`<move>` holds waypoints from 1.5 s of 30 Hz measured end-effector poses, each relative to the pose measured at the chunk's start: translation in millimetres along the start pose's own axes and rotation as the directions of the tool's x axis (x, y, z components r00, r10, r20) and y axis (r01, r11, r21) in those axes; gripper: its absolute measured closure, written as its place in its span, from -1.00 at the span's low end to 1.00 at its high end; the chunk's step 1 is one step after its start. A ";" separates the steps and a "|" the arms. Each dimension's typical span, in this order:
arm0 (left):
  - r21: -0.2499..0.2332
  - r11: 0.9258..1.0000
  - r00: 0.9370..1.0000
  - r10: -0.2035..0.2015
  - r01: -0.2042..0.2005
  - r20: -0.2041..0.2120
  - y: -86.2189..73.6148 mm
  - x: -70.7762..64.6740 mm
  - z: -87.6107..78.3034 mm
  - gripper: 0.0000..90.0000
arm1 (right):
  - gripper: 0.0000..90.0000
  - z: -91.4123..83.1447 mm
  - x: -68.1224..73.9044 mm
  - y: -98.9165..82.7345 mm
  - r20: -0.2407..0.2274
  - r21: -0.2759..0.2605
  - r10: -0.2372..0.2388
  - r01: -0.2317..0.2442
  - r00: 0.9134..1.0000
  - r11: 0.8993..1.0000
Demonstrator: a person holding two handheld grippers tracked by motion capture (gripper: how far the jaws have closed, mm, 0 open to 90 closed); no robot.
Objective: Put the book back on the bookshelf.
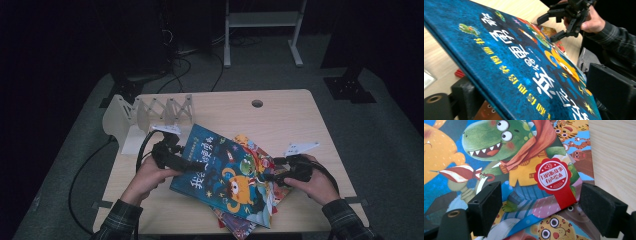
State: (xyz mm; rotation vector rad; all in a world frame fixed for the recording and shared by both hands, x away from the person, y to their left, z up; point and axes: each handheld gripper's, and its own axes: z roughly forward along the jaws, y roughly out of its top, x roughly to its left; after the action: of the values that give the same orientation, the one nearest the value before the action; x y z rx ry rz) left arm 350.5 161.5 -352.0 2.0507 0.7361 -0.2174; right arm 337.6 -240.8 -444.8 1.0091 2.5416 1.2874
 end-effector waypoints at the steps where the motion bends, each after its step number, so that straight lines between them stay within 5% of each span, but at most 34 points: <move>1: 0.004 1.000 1.000 -0.003 0.003 -0.009 3.8 0.5 -0.8 -0.80 | -0.61 -0.1 0.0 0.1 0.000 -0.001 0.000 0.000 1.000 1.000; 11: 0.000 1.000 1.000 0.015 -0.015 -0.019 21.9 3.3 -5.9 -0.36 | -0.56 -2.9 1.5 0.3 0.010 -0.007 -0.004 0.004 1.000 1.000; 17: 0.018 1.000 0.999 -0.014 0.015 -0.037 31.1 8.5 -4.7 -0.18 | -0.54 -3.9 1.6 0.1 0.015 -0.009 -0.002 0.003 1.000 1.000; 19: 0.016 1.000 0.999 -0.008 0.009 -0.048 33.3 10.1 -5.9 0.04 | -0.53 -4.6 1.5 -0.3 0.016 -0.011 -0.005 0.005 1.000 1.000; 24: 0.027 1.000 0.999 -0.002 0.003 -0.043 38.3 12.1 -6.5 0.13 | -0.51 -5.4 2.4 -0.3 0.020 -0.011 -0.006 0.007 1.000 1.000; 36: 0.019 0.998 0.998 -0.061 0.061 0.026 55.2 16.2 -8.1 0.38 | -0.44 -8.0 5.0 -0.2 0.027 -0.017 -0.012 0.012 1.000 1.000; 45: 0.043 0.998 0.998 -0.052 0.053 -0.020 88.6 9.1 -17.4 0.50 | -0.30 -5.5 8.2 -1.1 0.057 0.018 -0.060 0.059 0.997 0.998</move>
State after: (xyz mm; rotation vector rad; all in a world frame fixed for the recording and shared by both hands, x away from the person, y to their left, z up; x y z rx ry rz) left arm 406.9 143.9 -283.1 2.0785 0.8042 -0.2462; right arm 328.6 -240.0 -440.8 0.9513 2.5230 1.2067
